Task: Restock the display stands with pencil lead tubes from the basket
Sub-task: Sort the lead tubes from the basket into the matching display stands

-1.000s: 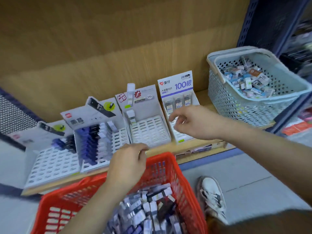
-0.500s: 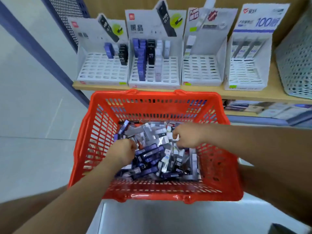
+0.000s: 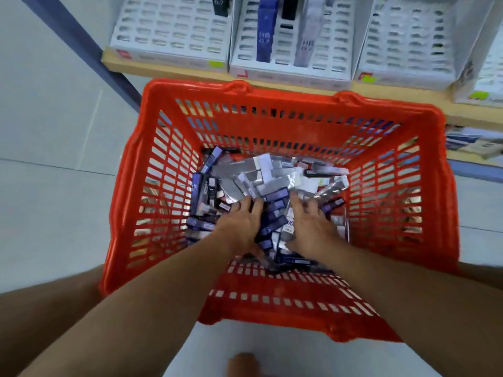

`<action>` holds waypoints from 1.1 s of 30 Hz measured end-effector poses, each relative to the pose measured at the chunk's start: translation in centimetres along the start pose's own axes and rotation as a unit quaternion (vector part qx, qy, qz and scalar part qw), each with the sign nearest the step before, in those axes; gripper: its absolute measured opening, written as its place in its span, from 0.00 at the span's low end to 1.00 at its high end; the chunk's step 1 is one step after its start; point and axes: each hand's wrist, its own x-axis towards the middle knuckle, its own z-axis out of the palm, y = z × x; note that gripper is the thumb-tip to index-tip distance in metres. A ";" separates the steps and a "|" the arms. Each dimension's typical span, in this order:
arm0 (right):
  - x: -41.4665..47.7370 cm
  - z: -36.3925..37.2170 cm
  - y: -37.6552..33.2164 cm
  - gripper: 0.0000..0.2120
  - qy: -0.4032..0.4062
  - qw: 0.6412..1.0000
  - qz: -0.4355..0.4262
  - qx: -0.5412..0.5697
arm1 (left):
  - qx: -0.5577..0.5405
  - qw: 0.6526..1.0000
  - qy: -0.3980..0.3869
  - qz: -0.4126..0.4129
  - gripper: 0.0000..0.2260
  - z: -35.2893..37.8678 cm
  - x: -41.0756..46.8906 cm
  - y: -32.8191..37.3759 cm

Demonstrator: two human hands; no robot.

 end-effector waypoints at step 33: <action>-5.8 -11.9 -3.5 0.27 -0.252 0.771 -0.056 0.583 | -0.829 0.532 0.173 -0.012 0.08 -12.2 -7.5 2.6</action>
